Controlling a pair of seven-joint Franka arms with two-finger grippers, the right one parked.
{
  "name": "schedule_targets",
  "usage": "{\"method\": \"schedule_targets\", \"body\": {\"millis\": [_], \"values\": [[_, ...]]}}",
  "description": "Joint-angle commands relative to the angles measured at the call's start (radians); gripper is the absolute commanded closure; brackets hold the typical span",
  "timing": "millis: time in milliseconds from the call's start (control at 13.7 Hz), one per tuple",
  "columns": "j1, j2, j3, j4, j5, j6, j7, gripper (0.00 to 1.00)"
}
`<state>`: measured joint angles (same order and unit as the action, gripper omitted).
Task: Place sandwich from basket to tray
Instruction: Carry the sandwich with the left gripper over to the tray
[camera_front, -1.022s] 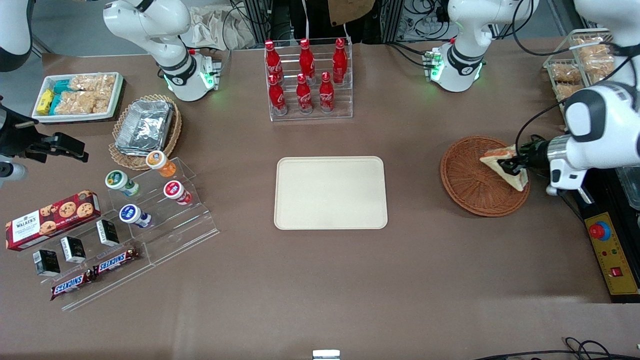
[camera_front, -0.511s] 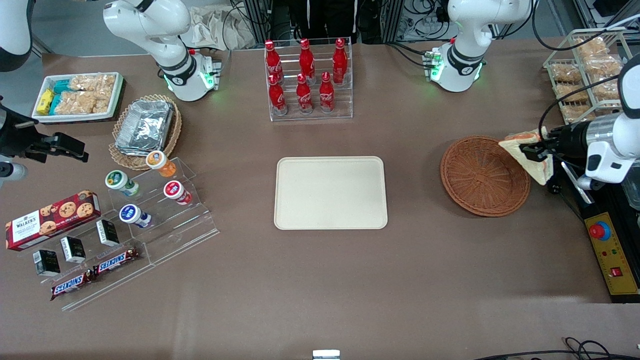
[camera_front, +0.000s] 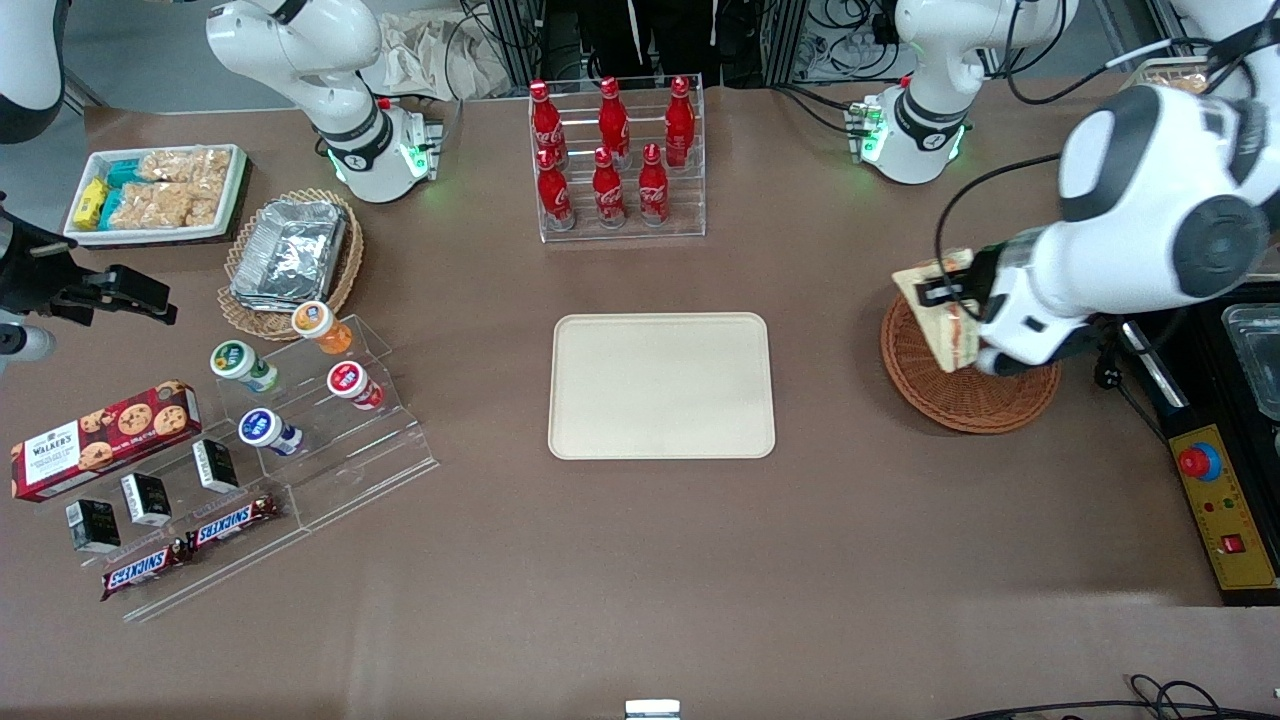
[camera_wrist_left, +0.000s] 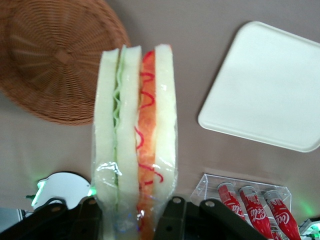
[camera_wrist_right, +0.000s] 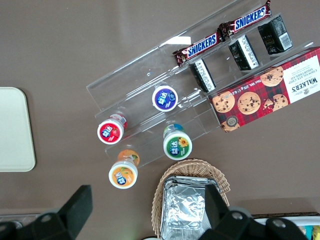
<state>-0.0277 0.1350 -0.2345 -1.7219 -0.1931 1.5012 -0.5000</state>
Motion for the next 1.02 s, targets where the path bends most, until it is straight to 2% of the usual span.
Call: {"method": "schedule_targets", "body": {"millis": [0, 292, 511, 803, 949], "values": [[-0.003, 0.090, -0.129, 0.039, 0.020, 0.097, -0.044, 0.63], [-0.109, 0.201, -0.143, 0.039, 0.023, 0.243, -0.054, 0.63], [-0.175, 0.313, -0.143, 0.039, 0.115, 0.306, -0.103, 0.64], [-0.185, 0.422, -0.143, 0.039, 0.129, 0.395, -0.103, 0.64], [-0.185, 0.460, -0.157, 0.039, 0.165, 0.422, -0.103, 0.65]]}}
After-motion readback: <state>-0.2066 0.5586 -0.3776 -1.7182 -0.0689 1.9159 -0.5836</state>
